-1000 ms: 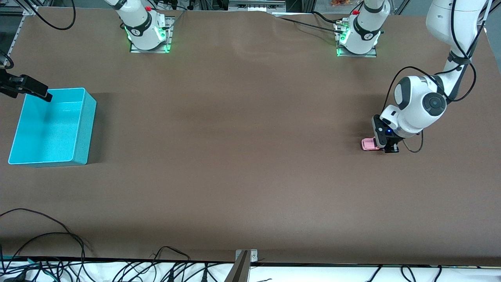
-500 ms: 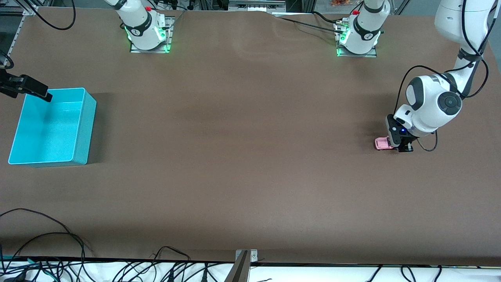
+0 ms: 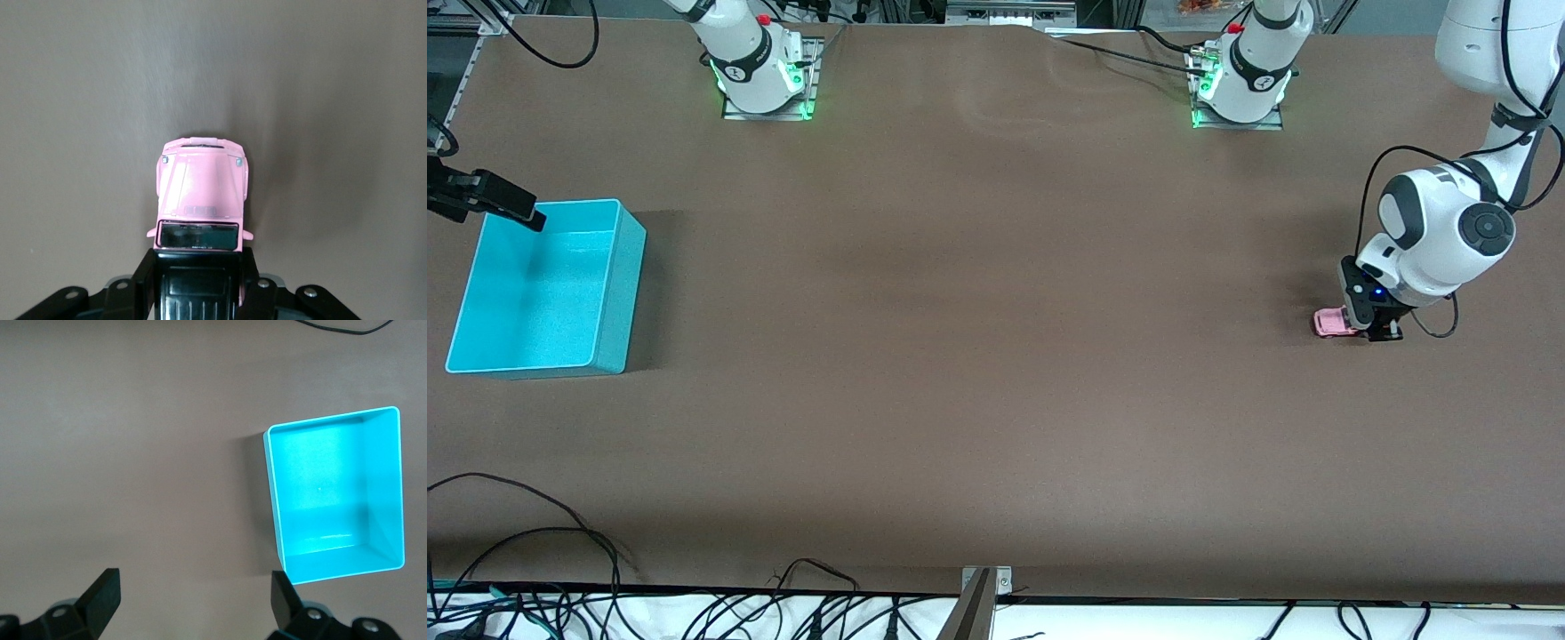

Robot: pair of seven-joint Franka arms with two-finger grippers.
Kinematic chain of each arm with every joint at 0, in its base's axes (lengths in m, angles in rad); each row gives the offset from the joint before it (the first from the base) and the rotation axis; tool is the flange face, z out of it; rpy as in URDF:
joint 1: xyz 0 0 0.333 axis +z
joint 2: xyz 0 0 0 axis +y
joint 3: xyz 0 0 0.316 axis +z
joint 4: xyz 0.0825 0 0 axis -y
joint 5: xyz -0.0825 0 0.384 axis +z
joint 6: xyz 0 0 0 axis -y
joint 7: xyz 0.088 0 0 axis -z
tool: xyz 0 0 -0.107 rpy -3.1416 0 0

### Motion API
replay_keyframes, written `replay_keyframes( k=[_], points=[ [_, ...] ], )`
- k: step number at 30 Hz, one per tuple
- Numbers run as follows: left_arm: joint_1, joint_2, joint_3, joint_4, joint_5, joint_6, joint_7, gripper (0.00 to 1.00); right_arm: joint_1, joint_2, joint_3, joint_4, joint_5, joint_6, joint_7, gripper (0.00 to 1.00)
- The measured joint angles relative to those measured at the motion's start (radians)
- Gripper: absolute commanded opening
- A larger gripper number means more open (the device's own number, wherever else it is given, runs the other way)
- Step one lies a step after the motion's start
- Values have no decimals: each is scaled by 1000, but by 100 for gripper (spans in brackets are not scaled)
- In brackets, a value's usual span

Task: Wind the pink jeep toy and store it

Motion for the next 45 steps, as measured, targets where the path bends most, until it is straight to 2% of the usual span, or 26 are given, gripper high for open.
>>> replay_keyframes(
  k=[11,22,23,25,26,27,45],
  points=[
    [5,17,67,7,0,27,72,0,0,0,0,0,0,0,0,100],
    [11,21,76,11,0,29,91,1,0,0,0,0,0,0,0,100],
    [11,21,76,12,0,29,91,13,0,0,0,0,0,0,0,100],
    [11,22,76,13,0,28,92,48,0,0,0,0,0,0,0,100],
    [11,22,77,13,0,28,93,78,0,0,0,0,0,0,0,100],
    [11,22,77,14,0,27,93,100,0,0,0,0,0,0,0,100],
    [15,57,80,27,-38,7,95,100,0,0,0,0,0,0,0,100]
  ],
)
